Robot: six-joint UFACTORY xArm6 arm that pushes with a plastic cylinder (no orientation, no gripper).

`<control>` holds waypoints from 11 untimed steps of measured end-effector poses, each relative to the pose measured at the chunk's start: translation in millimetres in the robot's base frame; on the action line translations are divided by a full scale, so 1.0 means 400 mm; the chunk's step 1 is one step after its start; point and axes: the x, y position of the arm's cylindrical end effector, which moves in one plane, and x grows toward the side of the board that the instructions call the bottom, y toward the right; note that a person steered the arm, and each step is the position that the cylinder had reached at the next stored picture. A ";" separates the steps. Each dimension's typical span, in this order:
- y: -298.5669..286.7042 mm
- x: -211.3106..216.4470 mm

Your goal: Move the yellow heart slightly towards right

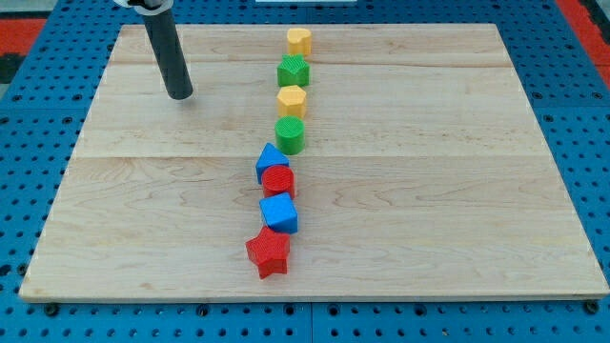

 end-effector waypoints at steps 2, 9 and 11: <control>0.001 -0.037; 0.381 -0.299; 0.351 -0.362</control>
